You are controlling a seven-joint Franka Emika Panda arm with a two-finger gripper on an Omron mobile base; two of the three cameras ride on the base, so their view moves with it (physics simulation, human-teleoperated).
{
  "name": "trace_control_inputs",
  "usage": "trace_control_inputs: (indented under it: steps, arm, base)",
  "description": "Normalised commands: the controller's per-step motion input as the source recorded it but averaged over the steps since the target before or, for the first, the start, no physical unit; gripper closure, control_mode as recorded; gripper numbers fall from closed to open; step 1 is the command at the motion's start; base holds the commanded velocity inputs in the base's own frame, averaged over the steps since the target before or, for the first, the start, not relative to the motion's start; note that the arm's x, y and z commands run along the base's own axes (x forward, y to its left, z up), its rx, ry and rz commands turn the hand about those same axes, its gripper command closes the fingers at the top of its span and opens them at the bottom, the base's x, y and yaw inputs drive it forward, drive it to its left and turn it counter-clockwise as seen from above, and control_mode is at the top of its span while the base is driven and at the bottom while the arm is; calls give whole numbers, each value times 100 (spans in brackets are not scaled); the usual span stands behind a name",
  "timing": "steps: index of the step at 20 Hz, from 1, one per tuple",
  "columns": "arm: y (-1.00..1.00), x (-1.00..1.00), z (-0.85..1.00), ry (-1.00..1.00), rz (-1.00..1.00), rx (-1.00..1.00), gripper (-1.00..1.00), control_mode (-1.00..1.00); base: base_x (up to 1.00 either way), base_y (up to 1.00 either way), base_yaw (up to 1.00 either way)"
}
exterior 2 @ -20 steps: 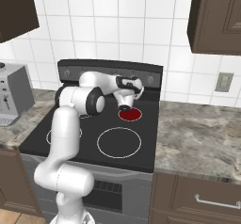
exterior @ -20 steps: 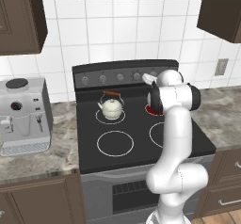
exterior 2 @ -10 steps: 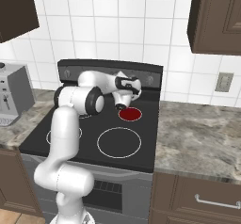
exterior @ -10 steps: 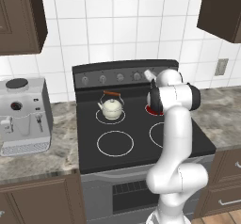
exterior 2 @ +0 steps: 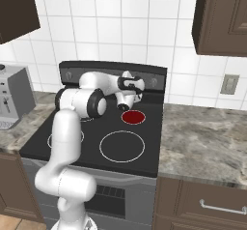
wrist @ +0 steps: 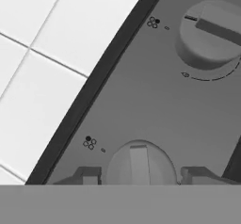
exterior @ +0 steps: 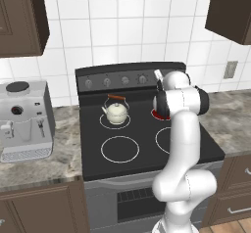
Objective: Turn off the rear right burner of the stove.
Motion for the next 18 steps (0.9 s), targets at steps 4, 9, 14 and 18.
trace_control_inputs:
  steps: [4, 9, 14, 18]
  arm:
    - [0, 0, 45, 7, -1, 32, 100, -100]
    - [0, 0, 40, 0, -1, 28, 100, -100]
    - [0, 4, 52, 0, 0, 22, 100, -100]
    - [0, 1, 44, 0, -1, 22, 100, -100]
  base:
    - [0, 0, 0]
    - [0, 0, 0]
    - [0, 0, 0]
    - [0, 0, 0]
